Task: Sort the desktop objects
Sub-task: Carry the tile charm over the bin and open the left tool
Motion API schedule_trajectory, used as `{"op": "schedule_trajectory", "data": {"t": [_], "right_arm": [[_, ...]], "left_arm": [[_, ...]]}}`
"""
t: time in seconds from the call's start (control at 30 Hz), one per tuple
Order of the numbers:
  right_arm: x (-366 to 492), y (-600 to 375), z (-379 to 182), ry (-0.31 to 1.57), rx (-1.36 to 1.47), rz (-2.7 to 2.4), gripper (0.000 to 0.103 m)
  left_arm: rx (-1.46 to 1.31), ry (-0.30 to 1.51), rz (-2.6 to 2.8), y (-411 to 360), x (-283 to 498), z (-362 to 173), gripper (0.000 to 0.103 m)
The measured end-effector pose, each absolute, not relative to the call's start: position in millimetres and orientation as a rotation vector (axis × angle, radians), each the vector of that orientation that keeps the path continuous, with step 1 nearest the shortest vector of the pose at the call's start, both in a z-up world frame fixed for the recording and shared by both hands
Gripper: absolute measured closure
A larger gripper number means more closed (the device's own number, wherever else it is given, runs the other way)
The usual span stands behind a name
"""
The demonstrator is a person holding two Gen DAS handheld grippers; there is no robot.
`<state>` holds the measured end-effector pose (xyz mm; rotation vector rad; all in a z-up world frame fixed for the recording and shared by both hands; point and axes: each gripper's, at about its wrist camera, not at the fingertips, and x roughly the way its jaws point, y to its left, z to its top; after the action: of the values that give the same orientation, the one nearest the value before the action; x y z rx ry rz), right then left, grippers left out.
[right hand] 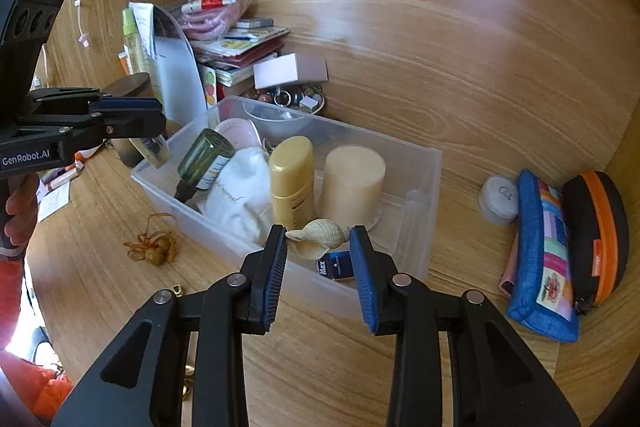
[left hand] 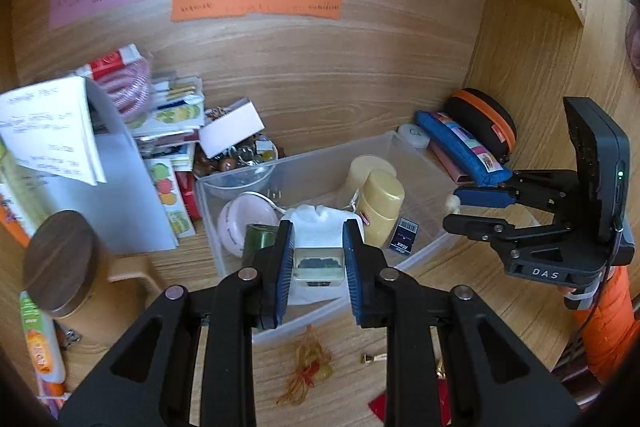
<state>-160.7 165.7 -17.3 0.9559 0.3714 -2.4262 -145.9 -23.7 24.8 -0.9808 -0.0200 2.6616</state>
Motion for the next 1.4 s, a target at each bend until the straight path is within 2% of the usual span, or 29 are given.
{"op": "schedule_trajectory", "data": {"t": [0.57, 1.1, 1.2, 1.4], "right_arm": [[-207, 146, -47, 0.435, 1.099, -2.361, 0.073], [-217, 144, -48, 0.454, 1.127, -2.367, 0.071], [-213, 147, -45, 0.437, 1.126, -2.379, 0.064], [-196, 154, -32, 0.425, 1.091, -2.424, 0.055]], "left_arm": [[-1.127, -0.035, 2.56, -14, -180, -22, 0.079], [-1.141, -0.021, 2.568, -13, -184, -27, 0.079], [-1.127, -0.017, 2.577, -14, -185, -25, 0.074], [-1.045, 0.048, 2.58, -12, -182, -14, 0.057]]}}
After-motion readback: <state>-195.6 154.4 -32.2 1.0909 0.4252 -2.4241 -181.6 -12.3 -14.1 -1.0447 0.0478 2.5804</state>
